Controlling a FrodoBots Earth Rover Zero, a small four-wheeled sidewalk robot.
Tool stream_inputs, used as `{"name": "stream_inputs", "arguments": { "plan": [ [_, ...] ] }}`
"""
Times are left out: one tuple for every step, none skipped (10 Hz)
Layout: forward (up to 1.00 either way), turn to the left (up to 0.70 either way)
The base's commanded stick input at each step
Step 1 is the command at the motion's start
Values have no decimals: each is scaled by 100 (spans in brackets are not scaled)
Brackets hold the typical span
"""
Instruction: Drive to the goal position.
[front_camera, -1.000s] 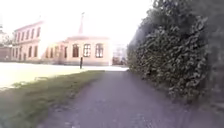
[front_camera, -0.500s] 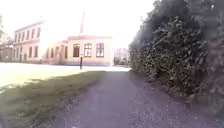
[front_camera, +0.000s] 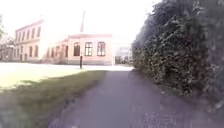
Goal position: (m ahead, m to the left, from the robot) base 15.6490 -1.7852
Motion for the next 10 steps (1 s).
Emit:
{"name": "stream_inputs", "arguments": {
  "plan": [
    [85,-34],
    [85,-34],
    [85,-18],
    [85,0],
    [85,0],
    [85,0],
    [85,0],
    [85,0],
    [85,0],
    [85,0]
  ]
}}
